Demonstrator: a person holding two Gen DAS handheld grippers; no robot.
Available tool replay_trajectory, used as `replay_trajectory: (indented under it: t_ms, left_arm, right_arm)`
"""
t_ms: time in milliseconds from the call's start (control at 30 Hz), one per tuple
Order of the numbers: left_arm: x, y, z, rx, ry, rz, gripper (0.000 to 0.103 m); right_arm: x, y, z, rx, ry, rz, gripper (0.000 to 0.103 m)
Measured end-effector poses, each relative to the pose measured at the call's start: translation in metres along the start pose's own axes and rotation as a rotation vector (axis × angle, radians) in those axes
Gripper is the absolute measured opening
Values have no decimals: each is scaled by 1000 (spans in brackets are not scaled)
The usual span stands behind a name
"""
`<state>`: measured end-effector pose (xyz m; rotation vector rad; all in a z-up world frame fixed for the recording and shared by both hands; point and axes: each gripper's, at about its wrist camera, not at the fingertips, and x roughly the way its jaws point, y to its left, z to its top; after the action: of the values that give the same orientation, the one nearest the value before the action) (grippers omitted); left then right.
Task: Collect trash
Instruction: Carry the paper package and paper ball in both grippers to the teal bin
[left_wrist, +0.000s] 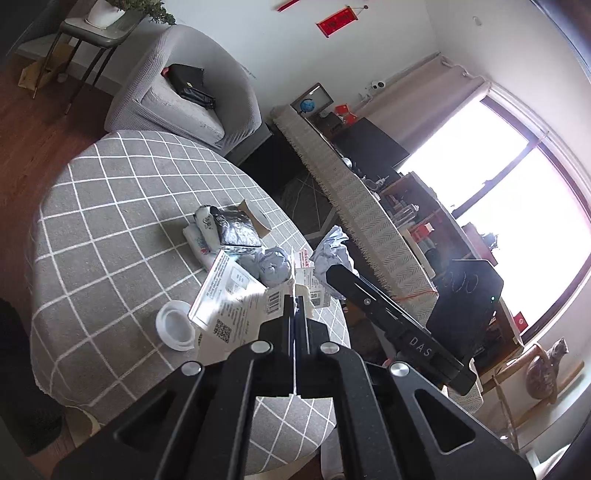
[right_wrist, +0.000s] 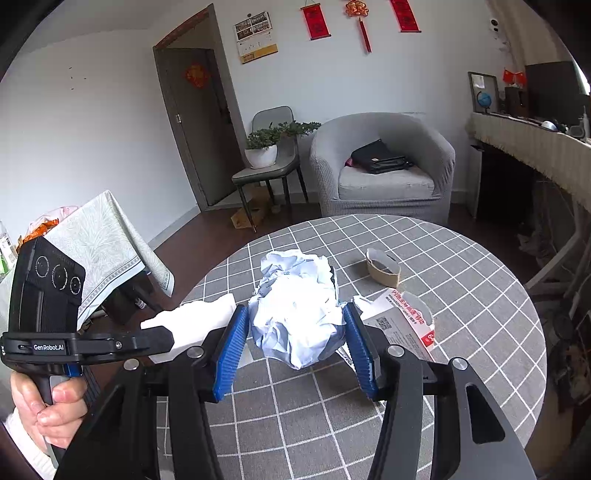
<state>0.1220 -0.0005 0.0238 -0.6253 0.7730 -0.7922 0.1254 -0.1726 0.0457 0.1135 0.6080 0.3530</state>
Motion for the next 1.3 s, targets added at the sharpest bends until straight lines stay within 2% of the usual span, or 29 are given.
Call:
replay_trajectory:
  t_ms: [367,667,800,933,1100,1200,1300]
  left_arm:
    - [-56,22,16,114,-79,205,1]
    - [-95,54,17,187,-97,402,1]
    - [-115,76,14,184,-99,476,1]
    - [-128,100,9,159,-58,551,1]
    - [-136,134,-5,120,48,665,1]
    - [-138,159,-15,68,111,697,1]
    - [-143,182,-25,13,153,690,1]
  right_arm:
    - [40,49,5,-41,32,77,53]
    - [69,96,10,-78,54,162,53]
    - [84,123,10,-110,77,198,53]
    - [96,151,7,-145,97,238,53]
    - [112,180,6,-174,123,275,53]
    - [122,194,3,-181,144,293,53]
    - [132,205,-1,-193,170,303,53]
